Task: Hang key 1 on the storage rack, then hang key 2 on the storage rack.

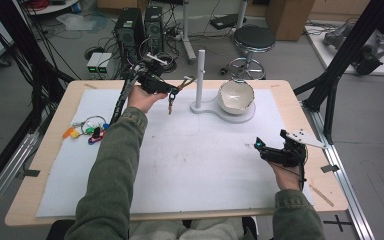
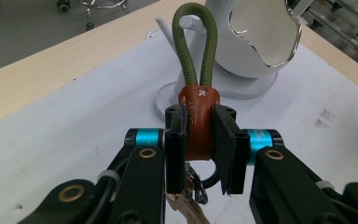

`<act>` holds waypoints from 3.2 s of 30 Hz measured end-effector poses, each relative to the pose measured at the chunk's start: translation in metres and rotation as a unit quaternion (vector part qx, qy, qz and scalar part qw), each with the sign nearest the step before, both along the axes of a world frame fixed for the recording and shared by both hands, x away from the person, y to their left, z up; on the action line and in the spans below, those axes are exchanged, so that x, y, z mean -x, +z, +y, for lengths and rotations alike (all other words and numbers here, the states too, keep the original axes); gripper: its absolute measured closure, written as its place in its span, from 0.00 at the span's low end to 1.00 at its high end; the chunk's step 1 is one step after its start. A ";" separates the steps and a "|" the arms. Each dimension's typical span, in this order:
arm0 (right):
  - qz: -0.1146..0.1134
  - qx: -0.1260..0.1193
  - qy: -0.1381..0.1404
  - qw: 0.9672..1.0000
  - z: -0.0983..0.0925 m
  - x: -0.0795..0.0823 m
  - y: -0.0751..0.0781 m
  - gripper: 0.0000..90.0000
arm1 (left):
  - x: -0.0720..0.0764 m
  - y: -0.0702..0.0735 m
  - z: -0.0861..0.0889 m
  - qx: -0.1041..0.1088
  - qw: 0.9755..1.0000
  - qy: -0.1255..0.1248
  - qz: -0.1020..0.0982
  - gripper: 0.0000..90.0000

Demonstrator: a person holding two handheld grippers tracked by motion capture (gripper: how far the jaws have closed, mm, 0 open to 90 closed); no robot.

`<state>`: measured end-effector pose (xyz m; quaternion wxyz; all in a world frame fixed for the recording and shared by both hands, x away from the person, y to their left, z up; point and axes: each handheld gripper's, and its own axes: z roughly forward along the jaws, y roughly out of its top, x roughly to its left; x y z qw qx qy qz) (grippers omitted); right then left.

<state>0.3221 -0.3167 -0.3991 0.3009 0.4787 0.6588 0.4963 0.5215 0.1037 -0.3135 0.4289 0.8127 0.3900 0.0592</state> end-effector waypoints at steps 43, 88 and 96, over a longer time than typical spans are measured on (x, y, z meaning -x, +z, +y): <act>0.002 0.003 0.001 1.000 -0.002 0.001 -0.001 0.01 | -0.002 -0.022 0.000 0.032 0.999 -0.029 0.032 0.37; 0.005 0.010 0.006 1.000 0.003 0.000 -0.002 0.01 | 0.054 -0.003 0.079 0.009 0.995 0.083 -0.059 0.02; 0.005 0.010 0.005 1.000 0.003 0.001 -0.002 0.01 | 0.060 -0.006 0.096 0.005 0.994 0.092 -0.059 0.02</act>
